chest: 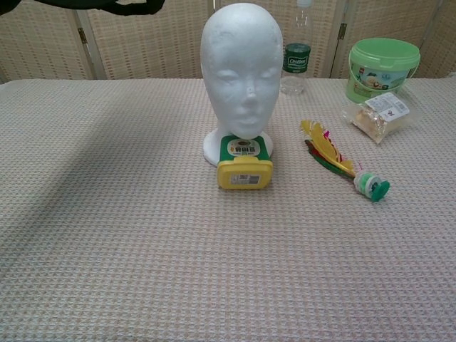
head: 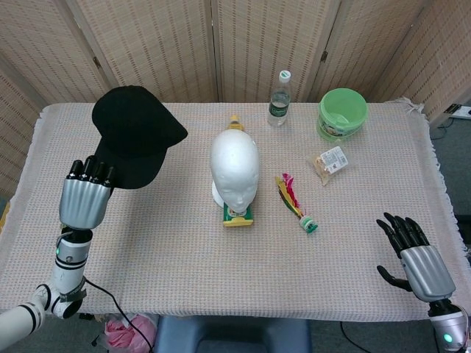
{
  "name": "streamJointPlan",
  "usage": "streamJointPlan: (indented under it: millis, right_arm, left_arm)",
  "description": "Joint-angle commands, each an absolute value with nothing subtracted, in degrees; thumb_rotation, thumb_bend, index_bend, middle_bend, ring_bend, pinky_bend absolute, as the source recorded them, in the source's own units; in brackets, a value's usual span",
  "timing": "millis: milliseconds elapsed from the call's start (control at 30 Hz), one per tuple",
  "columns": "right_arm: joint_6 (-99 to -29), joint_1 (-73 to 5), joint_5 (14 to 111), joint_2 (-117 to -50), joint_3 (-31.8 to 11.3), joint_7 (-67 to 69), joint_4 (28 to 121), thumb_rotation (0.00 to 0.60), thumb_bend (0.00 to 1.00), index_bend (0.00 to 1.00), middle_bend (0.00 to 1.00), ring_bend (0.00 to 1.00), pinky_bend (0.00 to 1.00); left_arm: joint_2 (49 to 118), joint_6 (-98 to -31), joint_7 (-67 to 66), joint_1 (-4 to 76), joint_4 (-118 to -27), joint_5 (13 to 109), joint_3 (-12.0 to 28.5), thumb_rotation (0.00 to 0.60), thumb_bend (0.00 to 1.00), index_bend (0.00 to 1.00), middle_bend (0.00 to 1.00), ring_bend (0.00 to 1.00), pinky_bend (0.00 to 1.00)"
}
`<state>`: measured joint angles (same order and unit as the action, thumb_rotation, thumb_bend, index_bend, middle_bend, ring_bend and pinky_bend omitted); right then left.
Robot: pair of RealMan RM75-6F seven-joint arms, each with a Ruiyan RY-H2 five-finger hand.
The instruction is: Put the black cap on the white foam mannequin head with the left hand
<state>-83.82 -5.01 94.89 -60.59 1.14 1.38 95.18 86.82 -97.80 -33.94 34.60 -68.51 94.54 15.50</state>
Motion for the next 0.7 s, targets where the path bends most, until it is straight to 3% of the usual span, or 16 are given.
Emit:
streamJointPlan:
  millis: [33,433,700]
  right_arm:
    - [-83.9,-5.0,94.9,-60.6,1.1,1.4,95.1,0.6,0.19,0.0,0.0,0.0,0.0]
    - [-83.5,-5.7,94.8,-60.6,0.9,1.9,94.8,0.6,0.19,0.0,0.0,0.0,0.0]
    - [-85.1,-4.7,94.5,-59.9,1.0,2.9,94.6,0.6,0.19,0.0,0.0,0.0,0.0]
  left_arm:
    - [86.7,-96.4,-34.4,35.3,-69.8,93.6,16.3,0.6,0.55,0.7,0.75,0.51,0.66]
    - [87.0,-92.9,-39.0,37.9,-75.0,92.5,18.0,0.6,0.55,0.7,0.75,0.51,0.66]
    - [87.6,-89.6,-38.1,41.3,-73.2,92.7,19.0,0.6,0.55,0.7,0.75,0.51,0.66]
